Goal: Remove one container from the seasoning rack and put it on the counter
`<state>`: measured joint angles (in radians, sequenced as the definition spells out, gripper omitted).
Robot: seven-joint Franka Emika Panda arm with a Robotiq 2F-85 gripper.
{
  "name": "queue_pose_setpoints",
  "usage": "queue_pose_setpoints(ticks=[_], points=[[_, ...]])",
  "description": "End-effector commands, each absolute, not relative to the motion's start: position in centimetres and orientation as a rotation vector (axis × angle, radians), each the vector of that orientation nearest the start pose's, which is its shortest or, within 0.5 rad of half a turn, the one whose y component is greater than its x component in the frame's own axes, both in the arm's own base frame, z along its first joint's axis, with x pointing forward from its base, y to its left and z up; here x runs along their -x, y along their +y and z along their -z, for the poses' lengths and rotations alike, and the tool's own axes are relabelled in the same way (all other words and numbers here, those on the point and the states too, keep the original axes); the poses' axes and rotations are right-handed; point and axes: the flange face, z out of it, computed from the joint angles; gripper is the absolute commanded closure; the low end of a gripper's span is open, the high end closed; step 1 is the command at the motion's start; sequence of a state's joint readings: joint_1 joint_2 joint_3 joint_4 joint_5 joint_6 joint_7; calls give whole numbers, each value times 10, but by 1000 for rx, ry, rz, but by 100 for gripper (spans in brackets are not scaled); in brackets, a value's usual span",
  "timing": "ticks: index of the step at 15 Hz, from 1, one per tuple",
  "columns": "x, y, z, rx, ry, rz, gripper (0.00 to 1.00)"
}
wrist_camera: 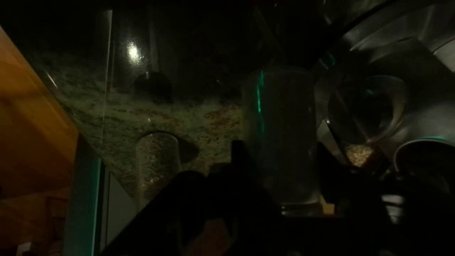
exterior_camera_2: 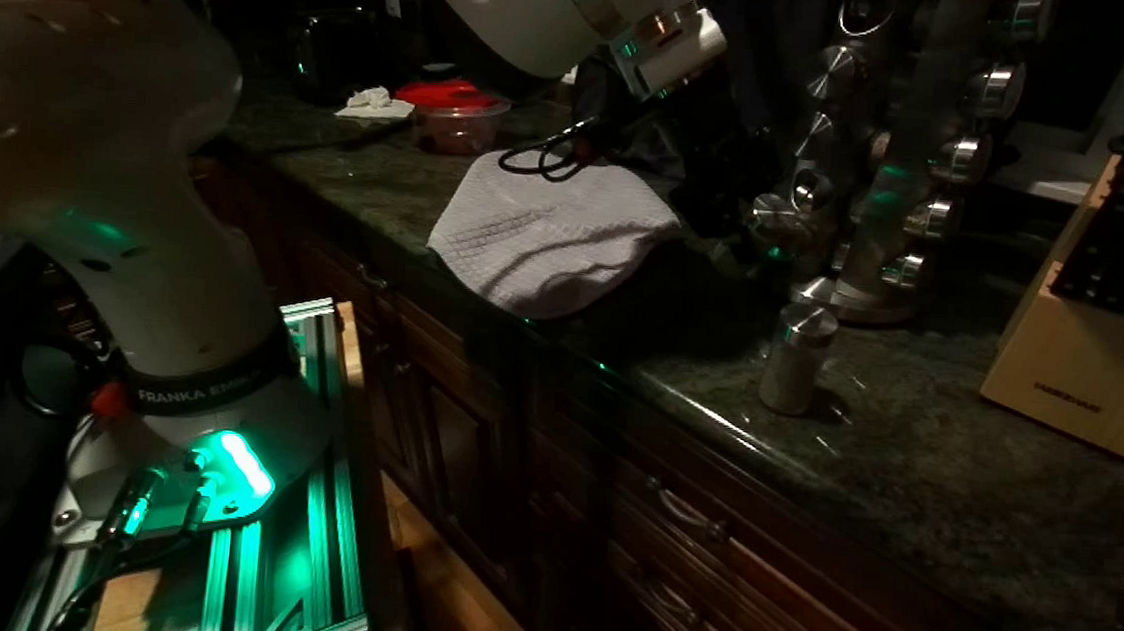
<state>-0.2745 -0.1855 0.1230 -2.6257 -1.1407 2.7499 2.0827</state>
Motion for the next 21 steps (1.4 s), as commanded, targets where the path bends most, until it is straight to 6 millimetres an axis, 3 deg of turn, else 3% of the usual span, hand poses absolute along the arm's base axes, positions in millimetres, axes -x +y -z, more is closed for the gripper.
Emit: queue_pose_setpoints(ticks=[1, 12, 21], points=[[-429, -21, -315, 2540, 1843, 1082, 77], [-436, -7, -278, 2588, 1979, 1372, 77], [-453, 4, -253, 2631, 2027, 1429, 77]])
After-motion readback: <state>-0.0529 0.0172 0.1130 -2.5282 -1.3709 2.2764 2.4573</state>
